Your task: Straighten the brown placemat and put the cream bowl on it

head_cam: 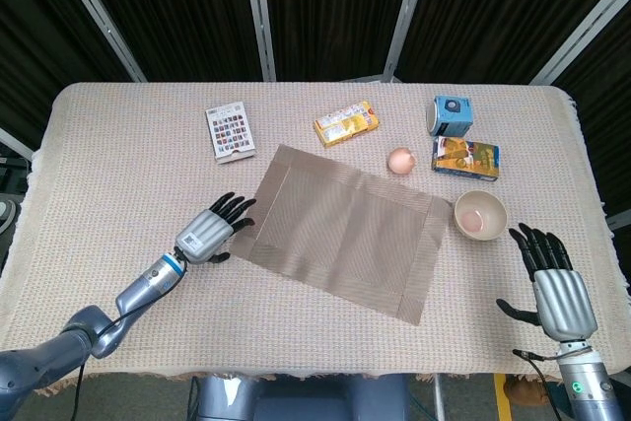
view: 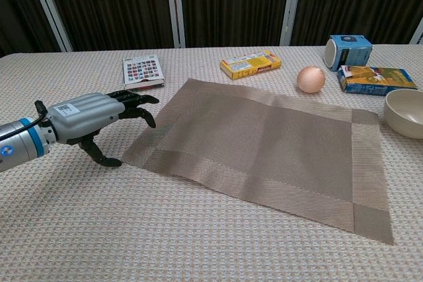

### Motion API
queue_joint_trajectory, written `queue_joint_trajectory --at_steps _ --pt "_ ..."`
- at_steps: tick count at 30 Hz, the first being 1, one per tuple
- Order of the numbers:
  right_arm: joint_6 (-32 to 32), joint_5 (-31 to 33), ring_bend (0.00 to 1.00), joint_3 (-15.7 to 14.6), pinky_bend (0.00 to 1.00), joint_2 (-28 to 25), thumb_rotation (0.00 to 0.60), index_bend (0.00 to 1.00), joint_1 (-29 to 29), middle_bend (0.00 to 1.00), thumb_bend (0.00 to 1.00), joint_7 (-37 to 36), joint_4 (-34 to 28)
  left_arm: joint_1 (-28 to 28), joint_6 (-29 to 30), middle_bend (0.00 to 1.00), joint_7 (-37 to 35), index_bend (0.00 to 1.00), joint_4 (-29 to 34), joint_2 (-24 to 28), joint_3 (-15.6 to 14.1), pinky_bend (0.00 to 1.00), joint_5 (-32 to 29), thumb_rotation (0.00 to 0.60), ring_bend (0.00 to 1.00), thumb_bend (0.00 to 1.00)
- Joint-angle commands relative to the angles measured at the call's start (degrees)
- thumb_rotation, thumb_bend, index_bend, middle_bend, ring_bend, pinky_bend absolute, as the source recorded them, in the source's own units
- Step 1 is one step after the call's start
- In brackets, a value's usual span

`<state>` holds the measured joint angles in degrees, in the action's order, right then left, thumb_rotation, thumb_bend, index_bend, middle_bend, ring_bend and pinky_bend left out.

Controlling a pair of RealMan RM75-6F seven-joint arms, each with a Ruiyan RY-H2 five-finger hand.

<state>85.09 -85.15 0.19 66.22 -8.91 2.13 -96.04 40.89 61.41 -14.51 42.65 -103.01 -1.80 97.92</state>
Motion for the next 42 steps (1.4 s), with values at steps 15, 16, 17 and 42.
queue_joint_trajectory --at_steps 15,16,17,42 --pt "0.1 -1.2 0.00 0.9 0.00 -0.3 0.600 0.00 0.7 0.00 0.00 -1.2 0.0 1.2 -0.3 0.00 0.5 0.28 -0.7 -1.6 -0.6 0.00 -0.9 0.600 0.00 0.43" --pt "0.2 -1.3 0.00 0.9 0.00 -0.3 0.600 0.00 0.7 0.00 0.00 -1.2 0.0 1.2 -0.3 0.00 0.6 0.28 -0.6 -1.6 -0.6 0.00 -0.9 0.600 0.00 0.45" --pt "0.2 -1.4 0.00 1.0 0.00 -0.3 0.600 0.00 0.8 0.00 0.00 -1.3 0.0 1.3 -0.3 0.00 0.7 0.29 -0.5 -1.6 -0.6 0.00 -1.0 0.600 0.00 0.47" --pt "0.7 -3.2 0.00 1.8 0.00 -1.0 0.600 0.00 1.5 0.00 0.00 -2.7 -0.3 1.6 1.3 0.00 2.9 0.65 2.9 -2.0 -0.5 0.00 -2.2 0.600 0.00 0.49"
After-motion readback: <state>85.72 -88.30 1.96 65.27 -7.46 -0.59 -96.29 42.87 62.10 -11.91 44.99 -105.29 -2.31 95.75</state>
